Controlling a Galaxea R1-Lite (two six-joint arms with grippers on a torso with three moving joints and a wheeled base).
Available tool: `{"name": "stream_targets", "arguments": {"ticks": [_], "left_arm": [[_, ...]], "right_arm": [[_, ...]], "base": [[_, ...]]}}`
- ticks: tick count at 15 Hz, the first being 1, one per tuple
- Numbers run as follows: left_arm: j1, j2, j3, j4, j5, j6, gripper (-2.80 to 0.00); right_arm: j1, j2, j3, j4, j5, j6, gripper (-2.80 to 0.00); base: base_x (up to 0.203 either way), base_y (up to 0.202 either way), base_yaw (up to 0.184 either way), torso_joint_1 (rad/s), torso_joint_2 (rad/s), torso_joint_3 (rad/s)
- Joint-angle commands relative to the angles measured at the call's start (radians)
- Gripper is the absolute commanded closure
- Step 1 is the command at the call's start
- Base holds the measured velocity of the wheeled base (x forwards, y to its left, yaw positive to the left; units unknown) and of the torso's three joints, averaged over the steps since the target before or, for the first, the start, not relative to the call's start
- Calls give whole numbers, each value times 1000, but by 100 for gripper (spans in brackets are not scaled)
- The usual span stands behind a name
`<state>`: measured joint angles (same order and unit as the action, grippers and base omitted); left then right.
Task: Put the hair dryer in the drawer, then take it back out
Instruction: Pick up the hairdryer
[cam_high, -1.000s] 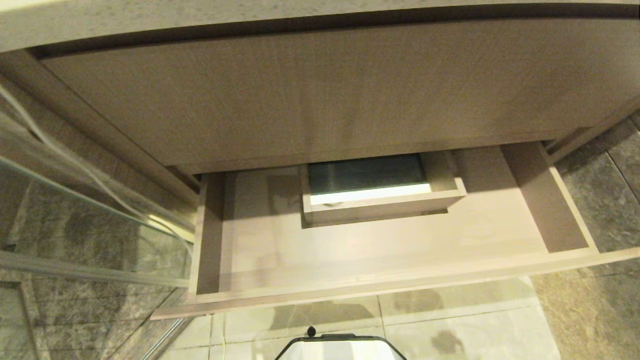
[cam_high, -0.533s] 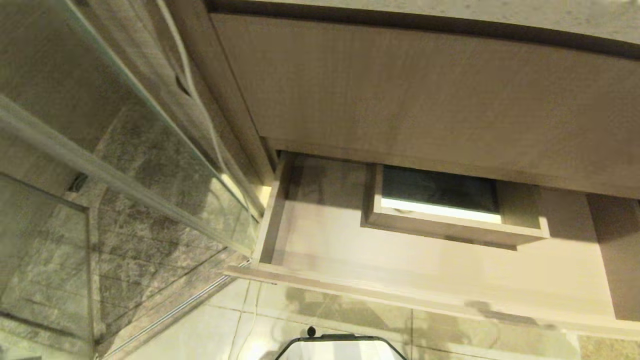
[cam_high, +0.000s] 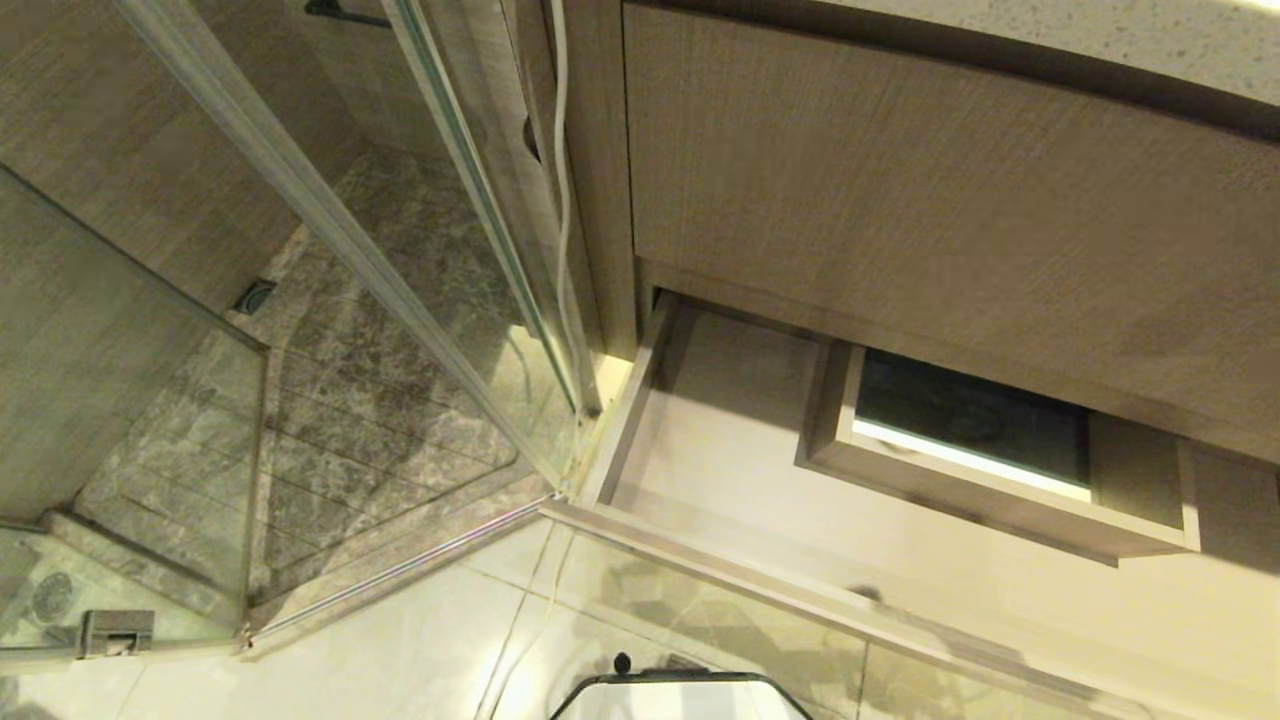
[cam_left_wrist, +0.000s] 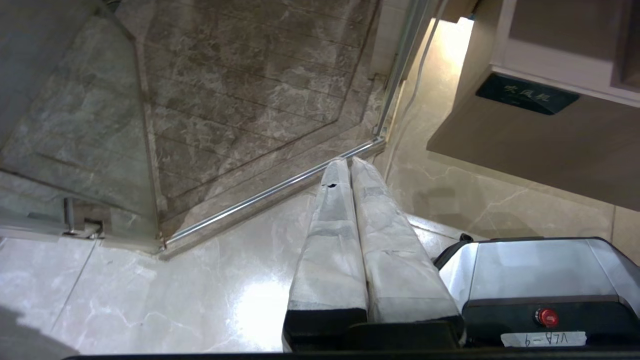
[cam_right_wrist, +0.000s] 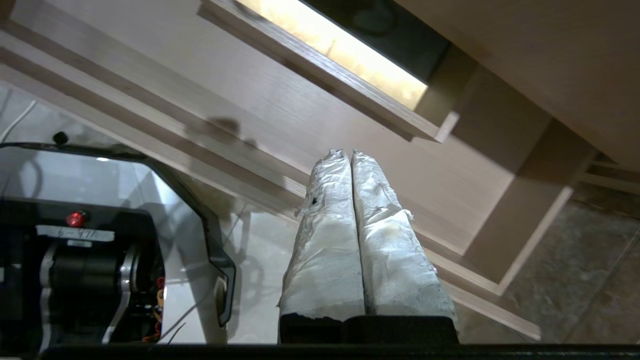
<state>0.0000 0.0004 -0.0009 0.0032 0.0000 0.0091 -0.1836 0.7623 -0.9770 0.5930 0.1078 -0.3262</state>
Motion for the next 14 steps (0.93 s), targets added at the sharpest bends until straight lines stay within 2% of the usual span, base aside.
{"name": "stream_targets", "arguments": {"ticks": [1,5,8,10,12,14], "left_arm": [[0,0,1,0,0,0,0],[0,0,-1,-2,0,0,0],[0,0,-1,0,0,0,0],[0,0,1,-1,0,0,0],[0,0,1,-1,0,0,0],[0,0,0,-1,0,0,0]], "right_arm": [[0,-3,-3,2,23,-2,0],[0,-5,-9,2,27,-2,0],[0,-14,-7,-20,92,-1,0],[0,-15,-4,-43,131,-1,0],[0,-17,-5,-42,133,-2,0],[-1,-15,-6,-45,133,-2,0]], "base": [[0,0,0,0,0,0],[0,0,0,0,0,0],[0,0,0,33,-59,-22],[0,0,0,98,-359,-134],[0,0,0,129,-482,-185],[0,0,0,435,-520,-197]]}}
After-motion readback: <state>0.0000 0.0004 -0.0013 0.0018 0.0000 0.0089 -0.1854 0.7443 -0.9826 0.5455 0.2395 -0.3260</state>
